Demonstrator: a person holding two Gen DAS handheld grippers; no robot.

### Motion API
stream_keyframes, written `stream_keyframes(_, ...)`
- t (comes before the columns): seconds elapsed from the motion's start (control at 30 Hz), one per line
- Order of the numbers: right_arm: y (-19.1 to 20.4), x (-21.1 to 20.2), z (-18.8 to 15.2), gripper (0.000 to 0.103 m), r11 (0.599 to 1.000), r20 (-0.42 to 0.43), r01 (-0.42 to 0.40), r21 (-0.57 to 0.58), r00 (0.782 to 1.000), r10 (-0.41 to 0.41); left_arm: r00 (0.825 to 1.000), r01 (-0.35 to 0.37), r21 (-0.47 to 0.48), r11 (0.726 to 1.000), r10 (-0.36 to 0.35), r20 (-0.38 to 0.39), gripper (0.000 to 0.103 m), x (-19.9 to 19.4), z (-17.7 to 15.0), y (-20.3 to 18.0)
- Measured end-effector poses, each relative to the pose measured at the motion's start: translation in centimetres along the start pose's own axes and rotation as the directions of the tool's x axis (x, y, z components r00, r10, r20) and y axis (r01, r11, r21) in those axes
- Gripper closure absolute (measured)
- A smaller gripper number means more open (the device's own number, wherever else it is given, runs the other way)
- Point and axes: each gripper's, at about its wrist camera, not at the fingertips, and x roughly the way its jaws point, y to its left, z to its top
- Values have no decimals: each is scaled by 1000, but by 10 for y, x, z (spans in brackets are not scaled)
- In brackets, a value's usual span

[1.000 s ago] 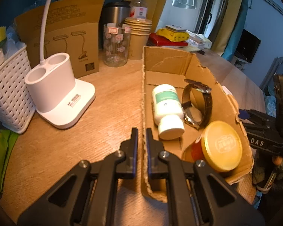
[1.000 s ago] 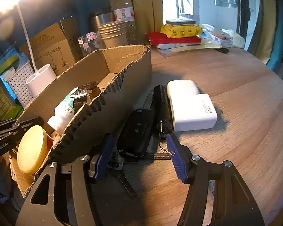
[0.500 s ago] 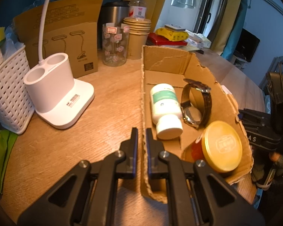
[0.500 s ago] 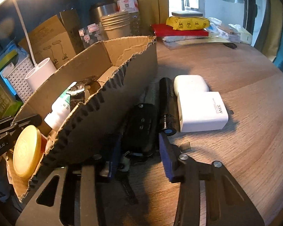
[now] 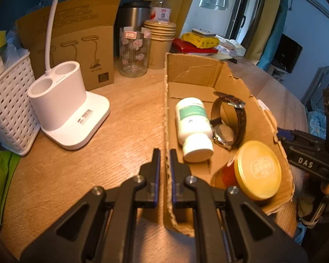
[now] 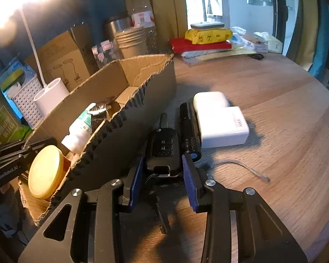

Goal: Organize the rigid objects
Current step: 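Close the right gripper on the black car key fob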

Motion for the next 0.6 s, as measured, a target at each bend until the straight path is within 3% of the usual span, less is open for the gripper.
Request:
stream_keyframes(0.27, 0, -19, 5, 66, 1000, 42, 5, 3, 999, -5, 1000, 1, 1, 1000, -1, 1, 95, 0, 0, 0)
stream_keyframes(0.6, -1, -13, -20, 66, 1000, -9, -2, -15, 1000, 2, 1000, 0, 1, 1000, 0, 2, 95, 0, 0, 0)
